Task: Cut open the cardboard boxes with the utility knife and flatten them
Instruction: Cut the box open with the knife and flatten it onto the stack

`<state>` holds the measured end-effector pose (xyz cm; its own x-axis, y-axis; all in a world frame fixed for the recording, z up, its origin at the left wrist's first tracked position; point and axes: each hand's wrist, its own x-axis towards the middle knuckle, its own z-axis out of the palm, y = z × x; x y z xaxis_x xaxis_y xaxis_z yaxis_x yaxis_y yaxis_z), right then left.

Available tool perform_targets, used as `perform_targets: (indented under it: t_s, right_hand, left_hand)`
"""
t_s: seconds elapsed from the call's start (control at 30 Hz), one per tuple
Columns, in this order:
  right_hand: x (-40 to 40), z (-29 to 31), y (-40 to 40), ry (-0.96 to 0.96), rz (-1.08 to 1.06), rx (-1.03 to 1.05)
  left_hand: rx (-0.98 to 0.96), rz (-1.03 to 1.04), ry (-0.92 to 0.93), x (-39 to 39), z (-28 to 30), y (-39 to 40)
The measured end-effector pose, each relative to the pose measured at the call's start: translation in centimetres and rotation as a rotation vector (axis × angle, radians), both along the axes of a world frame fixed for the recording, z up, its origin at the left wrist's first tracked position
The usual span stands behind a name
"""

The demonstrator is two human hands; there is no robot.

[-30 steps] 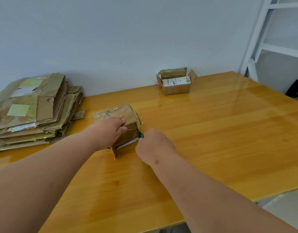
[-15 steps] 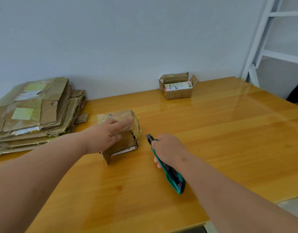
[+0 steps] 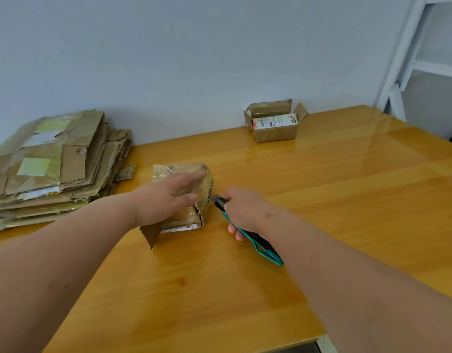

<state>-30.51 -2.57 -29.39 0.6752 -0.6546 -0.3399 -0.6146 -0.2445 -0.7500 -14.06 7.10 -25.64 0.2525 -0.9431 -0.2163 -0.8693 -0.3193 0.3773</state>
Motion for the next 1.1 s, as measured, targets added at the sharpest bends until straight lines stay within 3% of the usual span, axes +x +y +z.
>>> perform_targets:
  t_s: [0.17, 0.63, 0.83, 1.0, 1.1]
  right_hand:
    - [0.8, -0.2, -0.5, 0.003, 0.021, -0.023]
    - [-1.0, -1.4, 1.2, -0.097, 0.056, -0.037]
    - [-1.2, -0.7, 3.9, -0.025, 0.341, -0.081]
    - [-2.0, -0.1, 2.5, -0.075, 0.271, -0.077]
    - [-3.3, 0.3, 0.3, -0.052, 0.096, -0.154]
  left_hand:
    - [0.087, -0.029, 0.024, 0.5, 0.0, 0.0]
    - [0.096, -0.116, -0.106, 0.4, -0.4, -0.1]
    - [0.129, -0.085, -0.117, -0.3, -0.3, -0.5]
    - [0.085, -0.069, 0.017, 0.0, 0.5, 0.2]
    - [0.059, 0.013, 0.100, 0.3, 1.5, 0.7]
